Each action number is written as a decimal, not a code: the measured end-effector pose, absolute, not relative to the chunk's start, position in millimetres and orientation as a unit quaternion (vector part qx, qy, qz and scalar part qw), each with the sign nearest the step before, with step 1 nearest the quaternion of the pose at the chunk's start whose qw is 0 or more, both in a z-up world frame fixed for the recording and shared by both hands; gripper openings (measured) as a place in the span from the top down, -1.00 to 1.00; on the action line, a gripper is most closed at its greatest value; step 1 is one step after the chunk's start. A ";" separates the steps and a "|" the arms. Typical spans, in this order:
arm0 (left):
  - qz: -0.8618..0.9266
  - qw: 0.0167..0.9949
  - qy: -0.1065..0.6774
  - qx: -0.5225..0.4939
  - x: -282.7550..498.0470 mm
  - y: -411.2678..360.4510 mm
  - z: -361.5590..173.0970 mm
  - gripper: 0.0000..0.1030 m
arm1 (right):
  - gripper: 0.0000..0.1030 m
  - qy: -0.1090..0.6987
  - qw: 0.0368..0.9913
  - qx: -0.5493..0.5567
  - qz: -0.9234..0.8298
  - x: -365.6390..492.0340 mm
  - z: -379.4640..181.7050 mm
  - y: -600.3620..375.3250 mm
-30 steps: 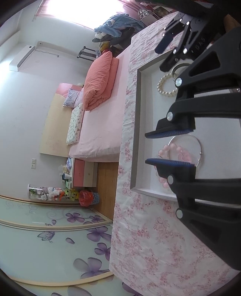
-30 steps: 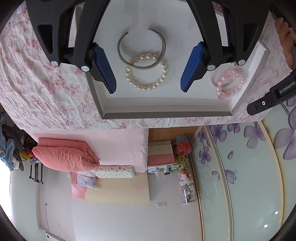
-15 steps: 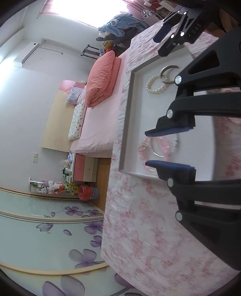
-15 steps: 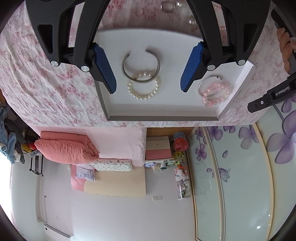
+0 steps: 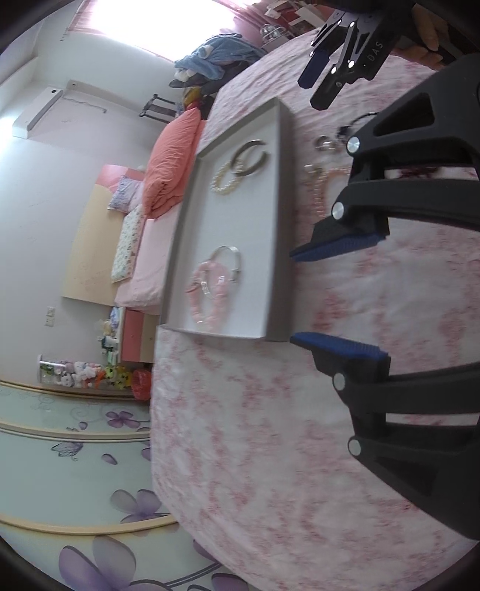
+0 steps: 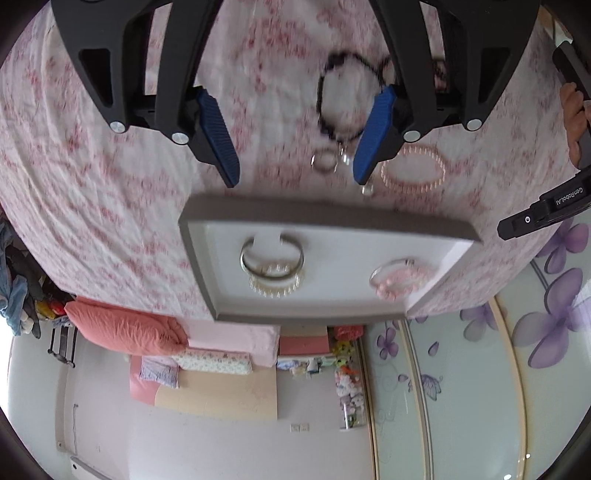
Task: Organize jewelry
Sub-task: 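Move the right tool to the black bead bracelet while the left tool approaches the dark red beads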
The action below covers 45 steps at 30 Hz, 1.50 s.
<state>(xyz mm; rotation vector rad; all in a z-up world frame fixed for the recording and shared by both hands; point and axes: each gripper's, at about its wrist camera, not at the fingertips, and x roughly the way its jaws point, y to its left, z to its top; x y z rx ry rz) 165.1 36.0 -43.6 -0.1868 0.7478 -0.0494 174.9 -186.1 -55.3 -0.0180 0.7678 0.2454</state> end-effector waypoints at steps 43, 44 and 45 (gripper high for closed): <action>-0.120 0.885 0.449 0.037 137.9 -79.1 -88.2 0.07 | 0.91 0.427 0.903 0.010 0.040 178.7 -83.5 -226.8; -0.114 0.886 0.448 0.045 137.9 -81.5 -88.6 0.17 | 0.91 0.427 0.903 0.010 0.040 178.7 -83.5 -226.8; -0.111 0.886 0.447 0.049 138.1 -81.6 -88.3 0.22 | 0.91 0.427 0.903 0.011 0.040 178.7 -83.5 -226.8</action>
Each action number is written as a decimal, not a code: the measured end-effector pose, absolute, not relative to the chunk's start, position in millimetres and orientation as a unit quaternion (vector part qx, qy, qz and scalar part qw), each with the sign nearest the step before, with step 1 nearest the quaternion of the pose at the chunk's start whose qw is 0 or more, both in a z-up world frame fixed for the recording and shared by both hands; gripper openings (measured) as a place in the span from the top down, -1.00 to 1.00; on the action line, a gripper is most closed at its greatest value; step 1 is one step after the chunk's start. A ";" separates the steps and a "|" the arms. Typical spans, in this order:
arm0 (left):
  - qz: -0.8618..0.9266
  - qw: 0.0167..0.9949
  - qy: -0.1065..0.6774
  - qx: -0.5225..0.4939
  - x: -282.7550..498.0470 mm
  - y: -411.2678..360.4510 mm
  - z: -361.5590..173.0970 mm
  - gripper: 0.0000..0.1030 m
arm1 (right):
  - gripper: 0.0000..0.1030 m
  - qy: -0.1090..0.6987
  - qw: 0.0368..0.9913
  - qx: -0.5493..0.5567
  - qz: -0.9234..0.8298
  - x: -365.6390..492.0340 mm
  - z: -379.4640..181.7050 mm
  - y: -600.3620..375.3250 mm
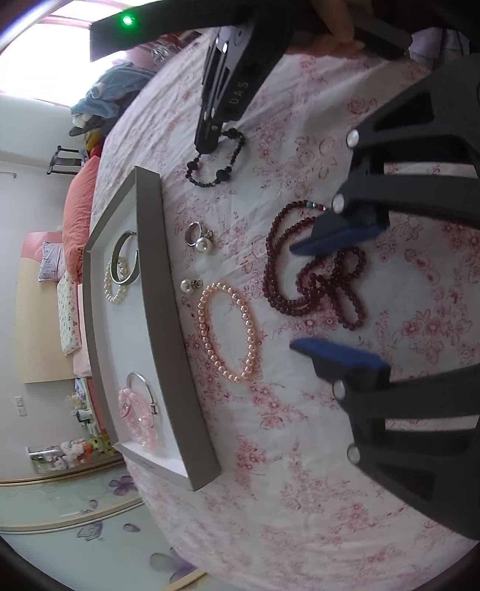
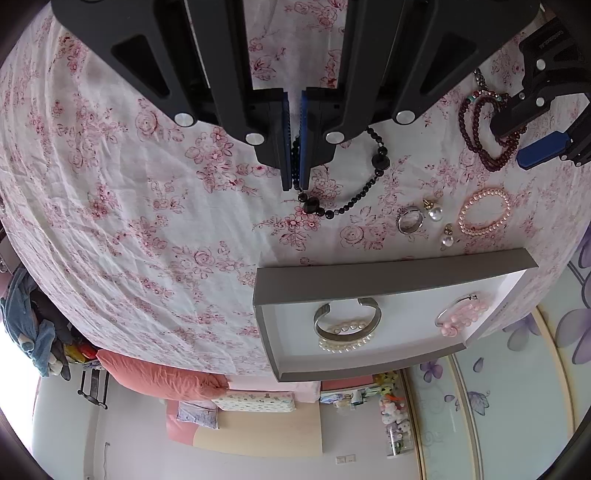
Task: Organize jewelry
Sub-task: 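Move the right tool to the black bead bracelet while the left tool approaches the dark red beads, then grasp the dark red bead strand with the left tool while the right tool grasps the black bead bracelet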
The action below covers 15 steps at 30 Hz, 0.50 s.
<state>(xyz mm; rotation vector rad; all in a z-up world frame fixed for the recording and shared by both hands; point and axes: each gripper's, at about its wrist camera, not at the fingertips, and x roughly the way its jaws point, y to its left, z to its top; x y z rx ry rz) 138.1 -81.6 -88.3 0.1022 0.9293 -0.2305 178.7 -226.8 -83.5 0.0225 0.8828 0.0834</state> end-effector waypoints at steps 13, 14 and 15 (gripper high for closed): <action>-0.063 0.892 0.444 0.057 145.2 -40.2 -85.6 0.80 | 0.90 0.427 0.902 0.013 0.062 177.2 -83.7 -220.0; -0.054 0.893 0.444 0.054 147.2 -33.7 -85.2 0.80 | 0.90 0.427 0.902 0.013 0.063 176.9 -83.6 -220.1; -0.046 0.893 0.445 0.051 149.4 -26.8 -85.1 0.80 | 0.90 0.427 0.902 0.012 0.065 176.5 -83.6 -219.7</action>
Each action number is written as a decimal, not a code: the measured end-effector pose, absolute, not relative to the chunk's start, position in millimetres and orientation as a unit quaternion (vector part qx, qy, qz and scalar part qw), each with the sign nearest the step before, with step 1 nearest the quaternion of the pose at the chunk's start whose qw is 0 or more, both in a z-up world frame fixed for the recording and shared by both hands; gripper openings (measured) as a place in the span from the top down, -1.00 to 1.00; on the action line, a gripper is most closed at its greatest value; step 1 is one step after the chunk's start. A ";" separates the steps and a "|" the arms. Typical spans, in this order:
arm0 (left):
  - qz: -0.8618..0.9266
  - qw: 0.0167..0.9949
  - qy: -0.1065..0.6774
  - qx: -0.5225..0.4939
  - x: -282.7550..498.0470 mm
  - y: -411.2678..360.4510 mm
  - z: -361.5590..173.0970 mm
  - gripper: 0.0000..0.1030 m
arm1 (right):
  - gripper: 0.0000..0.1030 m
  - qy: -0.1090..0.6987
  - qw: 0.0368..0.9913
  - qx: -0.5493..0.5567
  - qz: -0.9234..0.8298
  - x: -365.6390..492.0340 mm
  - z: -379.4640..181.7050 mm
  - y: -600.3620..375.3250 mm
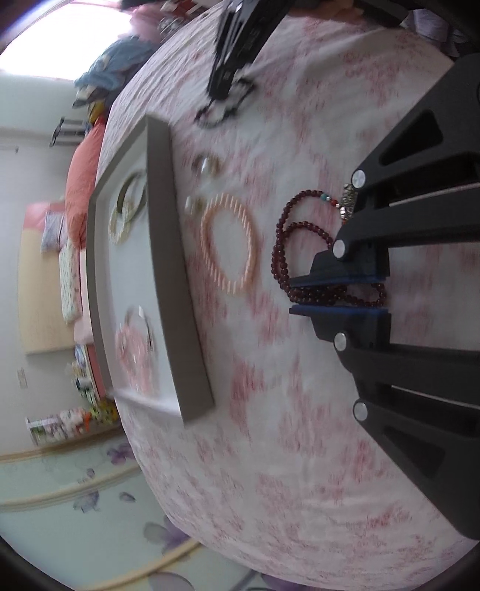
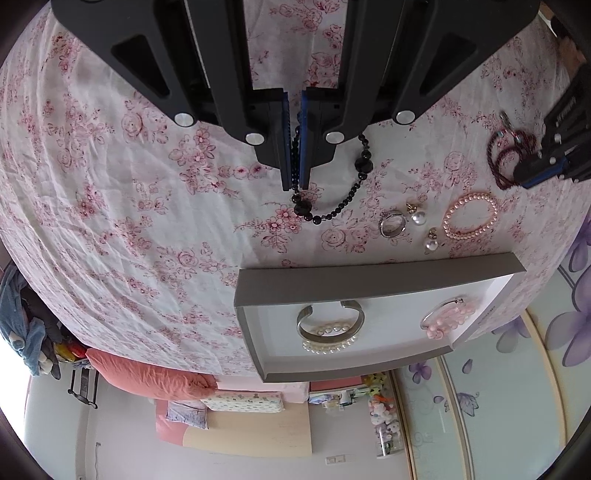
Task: Organize jewelry
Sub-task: 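Grasp the dark red bead strand with the left tool while the right tool grasps the black bead bracelet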
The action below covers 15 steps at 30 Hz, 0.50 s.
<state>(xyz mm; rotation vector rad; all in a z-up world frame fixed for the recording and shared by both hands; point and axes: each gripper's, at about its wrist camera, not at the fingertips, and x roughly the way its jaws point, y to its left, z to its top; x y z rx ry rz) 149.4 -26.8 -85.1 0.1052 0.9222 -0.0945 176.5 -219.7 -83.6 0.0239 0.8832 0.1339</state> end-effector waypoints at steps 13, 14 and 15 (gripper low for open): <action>0.011 0.894 0.448 0.019 172.4 19.6 -82.1 0.78 | 0.24 0.430 0.900 -0.023 0.067 189.6 -82.4 -205.4; 0.012 0.895 0.446 0.023 173.1 17.9 -83.0 0.78 | 0.24 0.431 0.900 -0.024 0.068 191.9 -83.2 -204.5; 0.012 0.895 0.445 0.025 173.0 17.4 -83.0 0.78 | 0.24 0.430 0.900 -0.024 0.069 193.3 -83.3 -204.5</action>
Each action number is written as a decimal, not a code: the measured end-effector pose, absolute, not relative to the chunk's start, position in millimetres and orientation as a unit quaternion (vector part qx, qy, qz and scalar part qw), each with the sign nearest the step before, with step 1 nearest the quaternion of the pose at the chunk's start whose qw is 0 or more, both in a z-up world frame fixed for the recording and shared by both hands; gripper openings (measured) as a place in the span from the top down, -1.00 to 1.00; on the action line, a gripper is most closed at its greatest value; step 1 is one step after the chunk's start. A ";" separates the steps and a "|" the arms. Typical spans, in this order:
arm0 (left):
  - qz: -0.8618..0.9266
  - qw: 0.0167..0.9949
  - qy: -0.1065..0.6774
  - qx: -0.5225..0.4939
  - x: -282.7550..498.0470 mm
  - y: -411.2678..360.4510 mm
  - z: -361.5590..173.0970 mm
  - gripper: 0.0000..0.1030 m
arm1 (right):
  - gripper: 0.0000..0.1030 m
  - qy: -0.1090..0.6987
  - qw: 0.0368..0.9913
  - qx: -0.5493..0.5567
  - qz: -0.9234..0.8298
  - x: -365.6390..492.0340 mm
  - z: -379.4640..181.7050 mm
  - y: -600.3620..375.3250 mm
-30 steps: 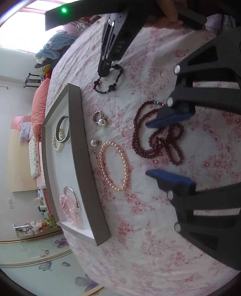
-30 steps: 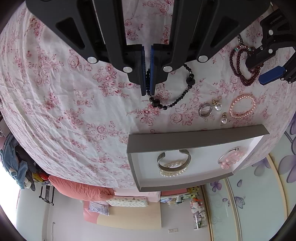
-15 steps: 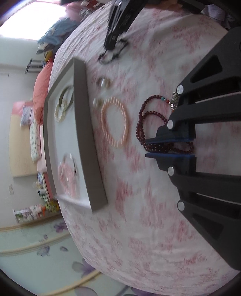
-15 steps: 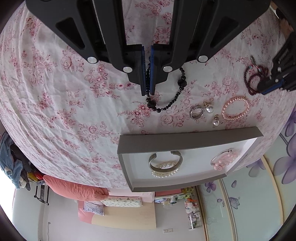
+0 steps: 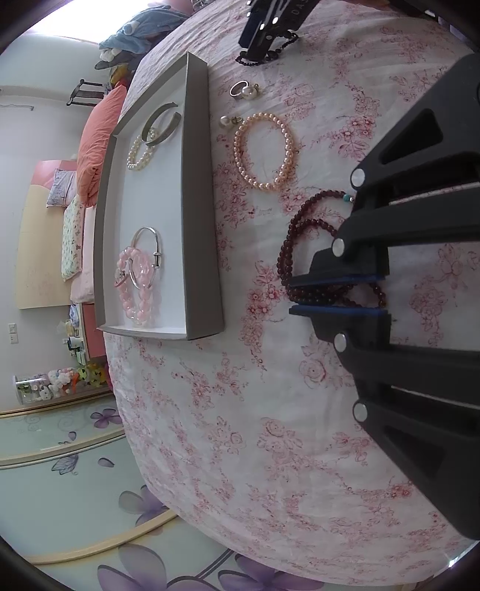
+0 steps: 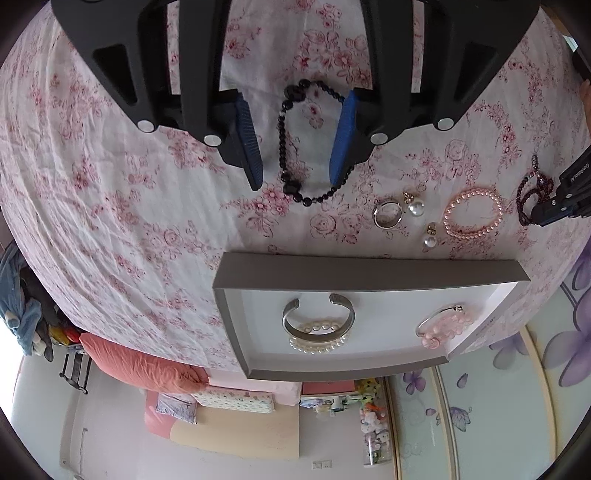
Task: Organize jewelry
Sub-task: 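Grasp the dark red bead strand with the left tool while the right tool grasps the black bead bracelet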
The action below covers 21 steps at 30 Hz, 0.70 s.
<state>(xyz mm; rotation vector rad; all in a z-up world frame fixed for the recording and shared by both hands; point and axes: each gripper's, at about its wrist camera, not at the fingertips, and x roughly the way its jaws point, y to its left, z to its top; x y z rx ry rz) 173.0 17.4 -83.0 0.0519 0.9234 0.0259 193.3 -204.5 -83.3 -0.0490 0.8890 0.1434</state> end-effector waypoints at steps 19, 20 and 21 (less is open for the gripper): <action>-0.016 0.898 0.437 -0.048 169.0 34.1 -78.0 0.81 | 0.76 0.381 0.918 0.043 0.102 180.3 -54.9 -217.7; -0.020 0.899 0.434 -0.056 168.4 35.6 -75.9 0.81 | 0.76 0.376 0.919 0.048 0.106 179.1 -51.1 -217.6; -0.023 0.900 0.431 -0.061 167.5 36.2 -73.8 0.81 | 0.76 0.373 0.920 0.050 0.109 178.5 -48.4 -217.6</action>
